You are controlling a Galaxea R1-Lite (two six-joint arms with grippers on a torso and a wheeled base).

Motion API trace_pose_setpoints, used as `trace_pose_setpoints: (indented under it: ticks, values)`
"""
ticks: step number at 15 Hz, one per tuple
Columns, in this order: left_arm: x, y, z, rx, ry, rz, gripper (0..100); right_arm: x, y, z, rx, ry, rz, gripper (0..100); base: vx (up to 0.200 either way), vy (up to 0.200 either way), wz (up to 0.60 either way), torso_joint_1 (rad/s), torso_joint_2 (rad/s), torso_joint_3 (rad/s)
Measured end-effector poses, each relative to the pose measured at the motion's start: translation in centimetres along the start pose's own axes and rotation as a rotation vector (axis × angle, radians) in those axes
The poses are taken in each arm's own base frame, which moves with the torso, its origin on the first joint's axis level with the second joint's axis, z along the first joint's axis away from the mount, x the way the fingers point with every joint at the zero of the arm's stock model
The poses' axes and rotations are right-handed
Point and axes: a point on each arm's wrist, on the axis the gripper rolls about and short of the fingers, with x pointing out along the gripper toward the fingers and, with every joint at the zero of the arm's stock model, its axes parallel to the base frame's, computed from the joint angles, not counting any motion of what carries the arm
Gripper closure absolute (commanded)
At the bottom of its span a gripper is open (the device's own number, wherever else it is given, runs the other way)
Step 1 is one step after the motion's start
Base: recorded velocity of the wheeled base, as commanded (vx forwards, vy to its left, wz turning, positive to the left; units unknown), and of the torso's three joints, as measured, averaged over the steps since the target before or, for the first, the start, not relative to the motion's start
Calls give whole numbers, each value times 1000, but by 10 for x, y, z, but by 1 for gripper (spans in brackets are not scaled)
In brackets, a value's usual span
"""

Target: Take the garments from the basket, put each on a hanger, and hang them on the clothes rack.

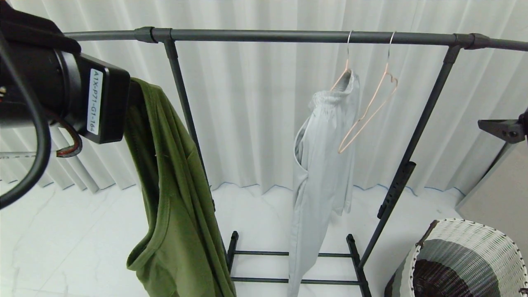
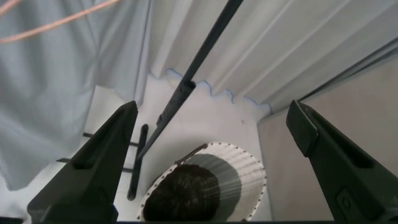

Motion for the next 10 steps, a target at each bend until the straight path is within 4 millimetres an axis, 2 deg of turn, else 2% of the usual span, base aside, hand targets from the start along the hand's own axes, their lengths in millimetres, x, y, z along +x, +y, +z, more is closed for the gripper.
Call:
trace_pose_setpoints:
  ticks: [4, 6, 10]
  values:
    - [0, 0, 0, 0, -1, -1, 100, 1, -1, 0, -1, -3, -6, 0, 0, 0, 0, 190, -475, -278]
    - [0, 0, 0, 0, 0, 1, 100, 5, -1, 2, 4, -18, -17, 0, 0, 0, 0, 68, -161, -100]
    - [2, -1, -2, 6, 13, 19, 100, 10, 1, -2, -2, -1, -14, 0, 200, 0, 0, 12, -32, -18]
